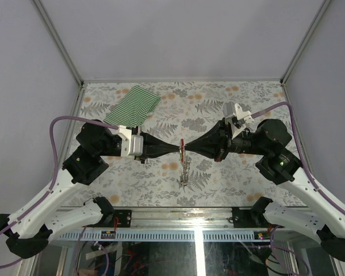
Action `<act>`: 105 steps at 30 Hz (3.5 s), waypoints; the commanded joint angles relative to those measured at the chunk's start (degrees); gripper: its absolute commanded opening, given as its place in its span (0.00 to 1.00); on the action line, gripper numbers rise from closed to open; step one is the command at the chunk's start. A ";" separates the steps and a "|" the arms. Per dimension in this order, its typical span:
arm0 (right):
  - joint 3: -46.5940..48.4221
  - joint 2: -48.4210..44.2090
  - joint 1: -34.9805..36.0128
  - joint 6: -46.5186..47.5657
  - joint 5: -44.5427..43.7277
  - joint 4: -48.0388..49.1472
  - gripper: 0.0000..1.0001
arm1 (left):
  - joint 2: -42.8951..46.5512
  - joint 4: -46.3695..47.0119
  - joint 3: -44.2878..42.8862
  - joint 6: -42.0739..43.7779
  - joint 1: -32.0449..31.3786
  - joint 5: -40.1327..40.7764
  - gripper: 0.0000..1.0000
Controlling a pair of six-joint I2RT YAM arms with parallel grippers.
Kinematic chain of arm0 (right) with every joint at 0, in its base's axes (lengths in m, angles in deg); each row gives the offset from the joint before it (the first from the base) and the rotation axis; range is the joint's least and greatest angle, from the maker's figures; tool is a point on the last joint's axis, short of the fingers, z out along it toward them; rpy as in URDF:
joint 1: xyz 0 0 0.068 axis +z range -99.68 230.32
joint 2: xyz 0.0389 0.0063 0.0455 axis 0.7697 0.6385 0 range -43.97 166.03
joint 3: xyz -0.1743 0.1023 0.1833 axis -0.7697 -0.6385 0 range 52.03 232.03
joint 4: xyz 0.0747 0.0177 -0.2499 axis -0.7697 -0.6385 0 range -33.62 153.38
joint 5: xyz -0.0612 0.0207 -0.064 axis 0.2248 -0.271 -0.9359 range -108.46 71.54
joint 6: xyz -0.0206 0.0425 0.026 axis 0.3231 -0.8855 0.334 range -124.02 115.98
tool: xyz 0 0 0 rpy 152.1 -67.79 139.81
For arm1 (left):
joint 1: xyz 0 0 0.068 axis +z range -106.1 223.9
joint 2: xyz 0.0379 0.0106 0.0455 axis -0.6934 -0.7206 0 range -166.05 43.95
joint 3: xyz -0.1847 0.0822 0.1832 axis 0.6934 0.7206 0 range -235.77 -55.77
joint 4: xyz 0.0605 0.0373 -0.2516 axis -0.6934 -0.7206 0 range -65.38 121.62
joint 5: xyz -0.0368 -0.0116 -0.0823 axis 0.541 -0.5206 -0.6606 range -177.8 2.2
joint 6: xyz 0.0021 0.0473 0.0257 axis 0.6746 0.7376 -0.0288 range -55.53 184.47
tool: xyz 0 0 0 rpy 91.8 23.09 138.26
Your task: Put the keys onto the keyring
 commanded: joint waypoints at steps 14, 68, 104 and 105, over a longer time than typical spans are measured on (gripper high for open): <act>-4.71 -5.00 0.25 -7.35 -9.79 17.07 0.00 | -0.46 1.30 -1.50 -1.02 -0.17 -1.25 0.00; -9.53 -6.93 0.23 -4.20 -7.74 27.33 0.00 | -2.61 36.80 9.58 -26.48 -2.88 8.78 0.32; 0.04 -9.72 0.25 11.11 -9.38 0.54 0.30 | -6.13 -4.58 -6.73 -11.10 -3.56 10.23 0.00; 1.41 -9.73 0.25 12.39 -9.79 -2.03 0.31 | -6.71 -9.12 -8.53 -9.58 -3.51 10.39 0.00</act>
